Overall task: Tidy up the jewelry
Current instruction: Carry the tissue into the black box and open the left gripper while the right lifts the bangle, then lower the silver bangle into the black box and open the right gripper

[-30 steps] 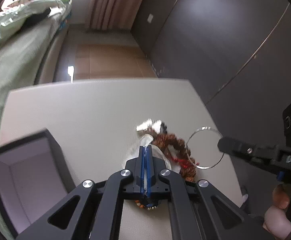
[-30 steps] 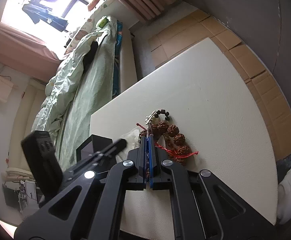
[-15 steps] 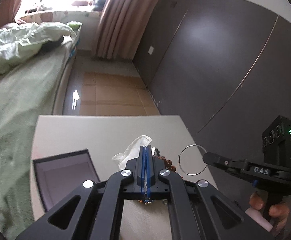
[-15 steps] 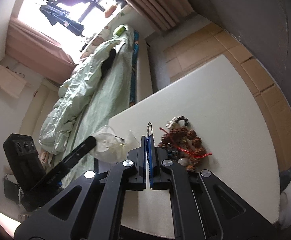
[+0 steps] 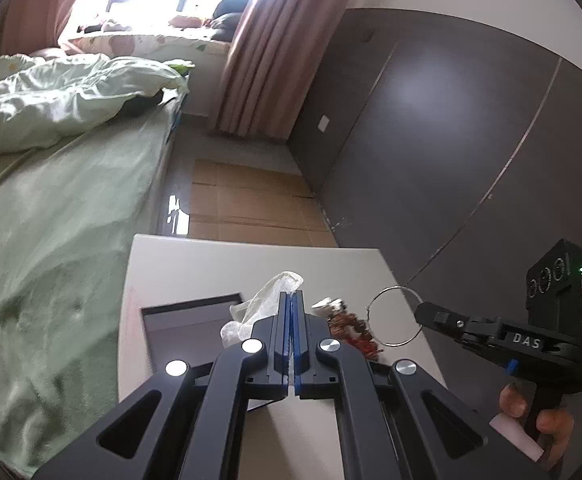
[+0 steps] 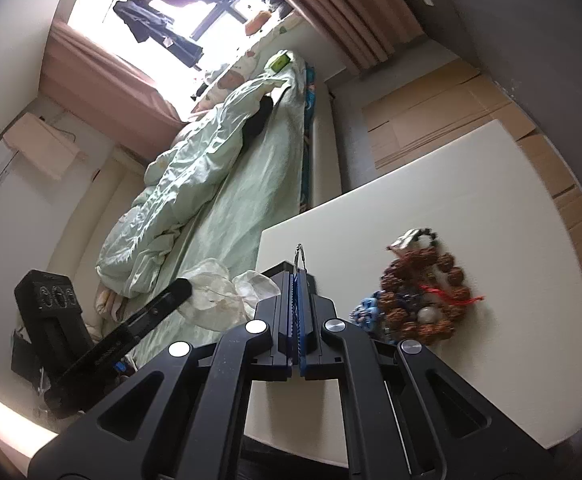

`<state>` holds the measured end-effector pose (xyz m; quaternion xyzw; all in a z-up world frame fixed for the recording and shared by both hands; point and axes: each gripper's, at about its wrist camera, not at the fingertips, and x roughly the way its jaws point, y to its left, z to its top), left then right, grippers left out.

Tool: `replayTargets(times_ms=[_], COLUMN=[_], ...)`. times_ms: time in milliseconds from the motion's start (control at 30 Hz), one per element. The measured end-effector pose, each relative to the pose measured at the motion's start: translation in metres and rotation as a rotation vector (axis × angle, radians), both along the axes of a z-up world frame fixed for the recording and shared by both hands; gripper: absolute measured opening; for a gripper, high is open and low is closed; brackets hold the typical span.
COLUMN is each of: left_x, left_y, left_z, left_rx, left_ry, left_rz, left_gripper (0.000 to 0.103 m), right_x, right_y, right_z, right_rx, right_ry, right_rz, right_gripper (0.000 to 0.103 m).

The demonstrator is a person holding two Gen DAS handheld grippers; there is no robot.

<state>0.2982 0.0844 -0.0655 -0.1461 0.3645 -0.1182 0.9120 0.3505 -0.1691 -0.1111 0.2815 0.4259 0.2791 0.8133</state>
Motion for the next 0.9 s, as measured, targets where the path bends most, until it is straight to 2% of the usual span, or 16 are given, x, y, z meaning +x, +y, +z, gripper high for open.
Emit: replayTargets(times_ms=[167,300,333,367,400,433,467,633,900], left_x=[0.001,0.005,0.006,0.005,0.003,0.000,-0.002,-0.014,-0.011], left_y=[0.016,0.026,0.028,0.033,0.037,0.042,0.044,0.060,0.071], left_z=[-0.015,-0.029,-0.031,-0.031,-0.031,-0.028,-0.026,-0.012,-0.016], left_rx=[0.006,0.005,0.003,0.000,0.004,0.010,0.015,0.008,0.019], left_ry=[0.036,0.098,0.106,0.109,0.101,0.088,0.076,0.025,0.051], left_rz=[0.015,0.024,0.028,0.037,0.051,0.065,0.074,0.084,0.115], left_gripper=[0.000,0.000,0.005,0.019,0.027,0.050,0.064,0.065,0.065], right_x=[0.001,0.003,0.003,0.003,0.003,0.003,0.003,0.008,0.011], right_y=[0.018,0.024,0.024,0.022,0.021,0.018,0.017,0.012,0.044], right_z=[-0.003,-0.003,-0.002,-0.001,0.000,0.001,0.001,-0.007,-0.014], right_rx=[0.001,0.039,0.049,0.058,0.060,0.058,0.057,0.055,0.048], right_ry=[0.007,0.012,0.013,0.012,0.010,0.006,0.006,0.029,0.045], right_rz=[0.024,0.047,0.050,0.052,0.050,0.045,0.043,0.034,0.083], right_gripper=[0.003,0.003,0.003,0.003,0.004,0.003,0.003,0.003,0.003])
